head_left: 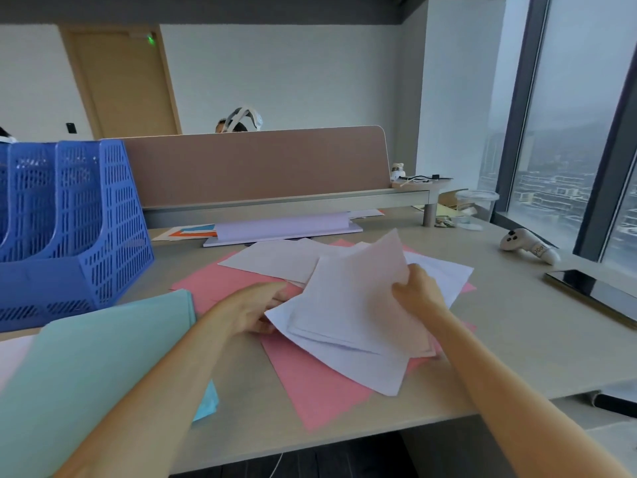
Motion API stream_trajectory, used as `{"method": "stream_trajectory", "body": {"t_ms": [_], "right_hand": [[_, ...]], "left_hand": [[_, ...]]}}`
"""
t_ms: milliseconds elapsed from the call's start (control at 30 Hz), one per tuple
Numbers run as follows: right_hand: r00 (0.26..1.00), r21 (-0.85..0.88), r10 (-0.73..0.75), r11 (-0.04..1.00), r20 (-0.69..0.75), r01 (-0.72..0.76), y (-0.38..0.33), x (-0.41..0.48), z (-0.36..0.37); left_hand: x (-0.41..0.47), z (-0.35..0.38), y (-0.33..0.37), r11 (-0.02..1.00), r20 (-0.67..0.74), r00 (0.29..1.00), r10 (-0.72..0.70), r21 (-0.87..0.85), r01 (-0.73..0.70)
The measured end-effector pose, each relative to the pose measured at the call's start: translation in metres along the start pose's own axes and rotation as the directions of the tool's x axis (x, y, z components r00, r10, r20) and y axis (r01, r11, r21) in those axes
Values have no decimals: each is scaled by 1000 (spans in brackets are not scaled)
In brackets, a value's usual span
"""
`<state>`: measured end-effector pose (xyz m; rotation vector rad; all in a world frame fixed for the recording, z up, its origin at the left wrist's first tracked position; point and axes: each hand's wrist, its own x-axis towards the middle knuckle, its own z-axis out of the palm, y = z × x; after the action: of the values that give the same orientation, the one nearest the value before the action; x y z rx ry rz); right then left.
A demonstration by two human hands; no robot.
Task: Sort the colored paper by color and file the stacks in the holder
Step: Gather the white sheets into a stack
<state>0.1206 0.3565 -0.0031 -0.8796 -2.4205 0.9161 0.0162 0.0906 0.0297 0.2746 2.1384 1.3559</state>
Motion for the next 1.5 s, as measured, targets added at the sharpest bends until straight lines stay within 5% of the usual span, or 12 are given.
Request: {"method": "stream_trajectory", "body": {"t_ms": [100, 167, 267, 433, 633, 800, 933, 1167, 1500], "right_hand": [[999, 15, -41, 999, -6, 41, -2, -1, 8], [995, 44, -64, 997, -78, 68, -3, -2, 6], [974, -167, -149, 979, -171, 120, 2, -1, -2], [992, -330, -119, 936, 38, 125, 17, 1, -5], [963, -451, -267, 865, -41, 221, 13, -3, -3], [933, -374, -355, 874, -54, 310, 9, -4, -1], [934, -135, -357, 927, -24, 351, 3, -7, 0], [945, -387, -265, 865, 190, 320, 6, -5, 4], [949, -58, -289, 953, 125, 298, -8, -14, 6]], "left_hand": [[9, 11, 9, 994, -37, 999, 0, -107, -4], [12, 18, 12, 999, -36, 999, 36, 2, -36], [8, 24, 12, 982, -41, 993, 115, 156, -107], [7, 13, 1, 982, -105, 978, 181, 77, -173], [-7, -17, -3, 982, -207, 962, 180, 92, -164], [-4, -23, -7, 977, -264, 941, 212, 24, -213], [4, -10, -19, 974, -252, 946, 204, -41, -221], [6, -2, -18, 971, -169, 961, 221, -55, -233], [6, 10, -19, 949, -56, 960, 275, -144, -280]]}}
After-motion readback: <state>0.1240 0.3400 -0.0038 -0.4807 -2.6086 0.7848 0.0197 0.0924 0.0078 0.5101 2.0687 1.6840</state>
